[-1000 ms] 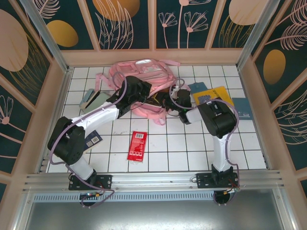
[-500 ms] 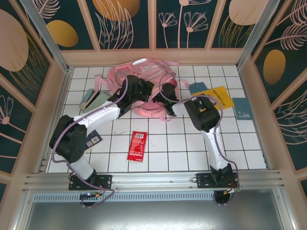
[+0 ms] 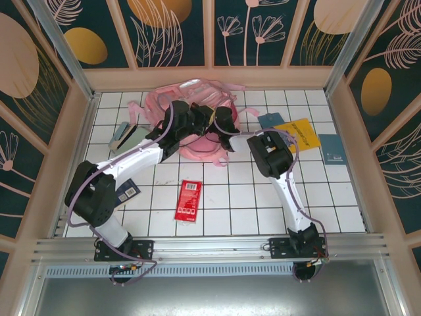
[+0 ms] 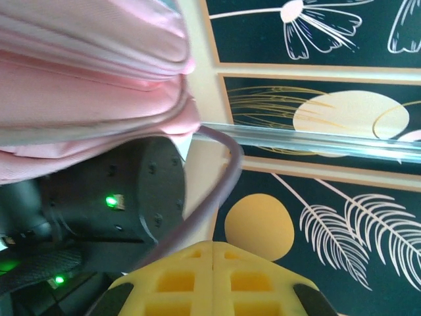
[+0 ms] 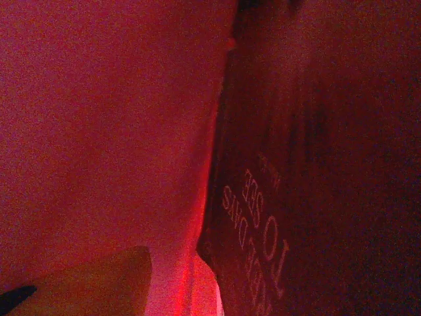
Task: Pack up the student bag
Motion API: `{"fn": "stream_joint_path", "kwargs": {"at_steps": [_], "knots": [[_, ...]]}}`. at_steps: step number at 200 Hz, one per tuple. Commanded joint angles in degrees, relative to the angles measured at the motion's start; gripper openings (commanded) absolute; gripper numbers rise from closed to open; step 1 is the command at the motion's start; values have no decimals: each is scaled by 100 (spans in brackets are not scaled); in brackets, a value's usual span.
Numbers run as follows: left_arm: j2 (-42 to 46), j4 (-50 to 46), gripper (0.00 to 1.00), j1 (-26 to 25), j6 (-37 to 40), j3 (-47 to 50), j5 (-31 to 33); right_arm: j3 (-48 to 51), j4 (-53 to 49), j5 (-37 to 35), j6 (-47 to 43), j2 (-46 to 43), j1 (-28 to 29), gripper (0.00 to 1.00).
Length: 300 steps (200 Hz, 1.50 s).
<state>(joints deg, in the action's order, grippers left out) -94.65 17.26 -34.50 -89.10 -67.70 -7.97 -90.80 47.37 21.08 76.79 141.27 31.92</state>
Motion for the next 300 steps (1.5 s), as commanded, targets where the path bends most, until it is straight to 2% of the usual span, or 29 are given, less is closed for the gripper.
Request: {"fn": "stream_joint_path", "kwargs": {"at_steps": [1,8,11,14,43,125,163,167,189,239,258,300], "knots": [[325,-94,0,49,265,139,-28,353,-61,149,-191,-427,-20,61],[386,-115,0,89,291,200,17,450,-121,159,-260,-526,-20,63],[411,-126,0,104,308,223,36,490,-167,159,-288,-571,-27,77],[438,-147,0,117,331,244,62,525,-212,153,-314,-619,-21,84],[668,-481,0,233,629,394,305,892,-532,203,-508,-1027,-28,99],[1019,-792,3,384,1081,802,636,1942,-2328,-266,-779,-2526,-27,99],[1028,-863,6,409,1304,852,686,2720,-2538,-167,-940,-3213,-21,99],[1023,-864,7,409,1346,863,694,2804,-2563,-185,-953,-3309,-178,99],[1002,-899,9,411,1526,914,746,3218,-2585,-330,-1094,-3761,-230,99],[919,-1071,9,413,1962,964,711,2560,-4149,-912,-2621,-4014,-205,99],[945,-1117,9,409,2176,981,686,2205,-4689,-929,-3129,-3920,-248,99],[979,-1154,8,408,3012,1163,344,2364,-4397,-457,-3334,-3912,-283,99]]}}
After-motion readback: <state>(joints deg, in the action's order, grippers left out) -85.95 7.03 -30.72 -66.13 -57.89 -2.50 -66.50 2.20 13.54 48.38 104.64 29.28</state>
